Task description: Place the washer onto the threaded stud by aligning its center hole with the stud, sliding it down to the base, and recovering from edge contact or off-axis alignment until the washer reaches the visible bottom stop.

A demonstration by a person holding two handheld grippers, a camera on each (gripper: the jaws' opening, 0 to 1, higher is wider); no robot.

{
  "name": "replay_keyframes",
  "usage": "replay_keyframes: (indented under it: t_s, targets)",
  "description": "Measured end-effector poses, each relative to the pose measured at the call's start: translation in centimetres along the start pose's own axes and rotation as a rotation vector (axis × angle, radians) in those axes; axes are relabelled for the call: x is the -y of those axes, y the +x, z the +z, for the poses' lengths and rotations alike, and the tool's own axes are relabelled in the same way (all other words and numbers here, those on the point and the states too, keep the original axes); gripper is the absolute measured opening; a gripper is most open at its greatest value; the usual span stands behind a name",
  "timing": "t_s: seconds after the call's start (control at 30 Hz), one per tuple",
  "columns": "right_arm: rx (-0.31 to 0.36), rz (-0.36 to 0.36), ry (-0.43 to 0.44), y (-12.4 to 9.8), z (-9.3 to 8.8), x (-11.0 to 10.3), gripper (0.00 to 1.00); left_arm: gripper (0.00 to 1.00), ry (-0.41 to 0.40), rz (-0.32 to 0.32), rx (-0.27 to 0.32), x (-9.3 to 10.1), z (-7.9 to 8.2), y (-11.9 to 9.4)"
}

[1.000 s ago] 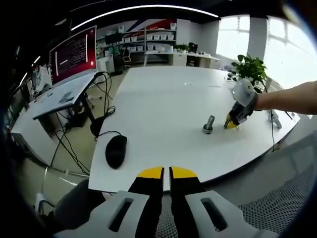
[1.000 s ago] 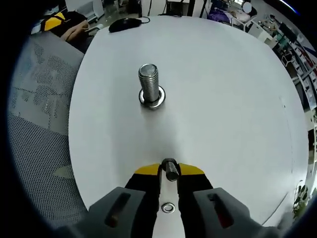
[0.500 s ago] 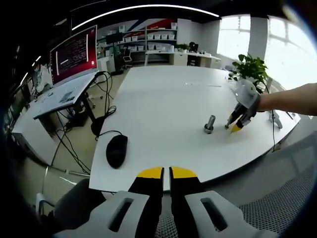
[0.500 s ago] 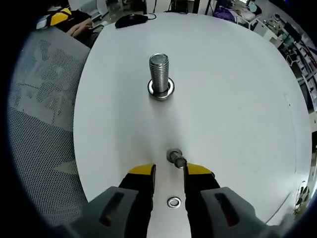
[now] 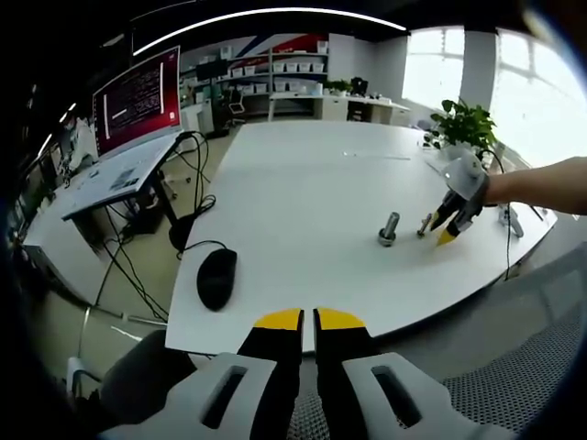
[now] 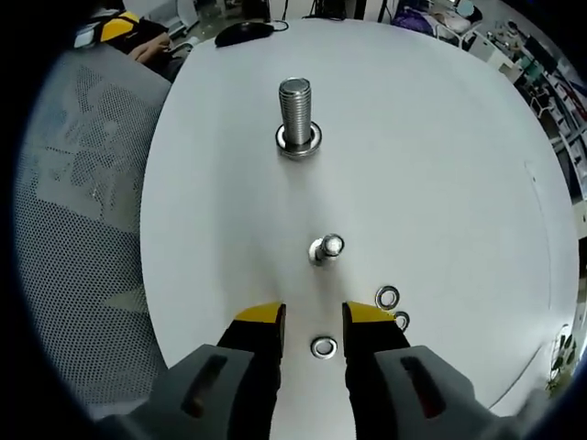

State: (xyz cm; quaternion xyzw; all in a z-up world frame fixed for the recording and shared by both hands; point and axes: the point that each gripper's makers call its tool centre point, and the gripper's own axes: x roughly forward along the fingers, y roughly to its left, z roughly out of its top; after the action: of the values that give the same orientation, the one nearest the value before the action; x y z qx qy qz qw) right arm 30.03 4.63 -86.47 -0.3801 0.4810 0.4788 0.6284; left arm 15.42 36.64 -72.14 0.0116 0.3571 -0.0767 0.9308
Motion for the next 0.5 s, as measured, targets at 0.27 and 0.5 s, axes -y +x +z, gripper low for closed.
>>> replay_keyframes:
  t_s: [0.27,0.5]
  targets:
    - [-0.033,0.005,0.003,-0.1,-1.7,0.4,0.27,0.02,0.001,0.000,-0.003,0.0,0.0,0.0]
    - [-0.048,0.020,-0.015,-0.2,-2.4,0.4,0.25,0.02,-0.001,0.002,0.000,-0.1,0.0,0.0]
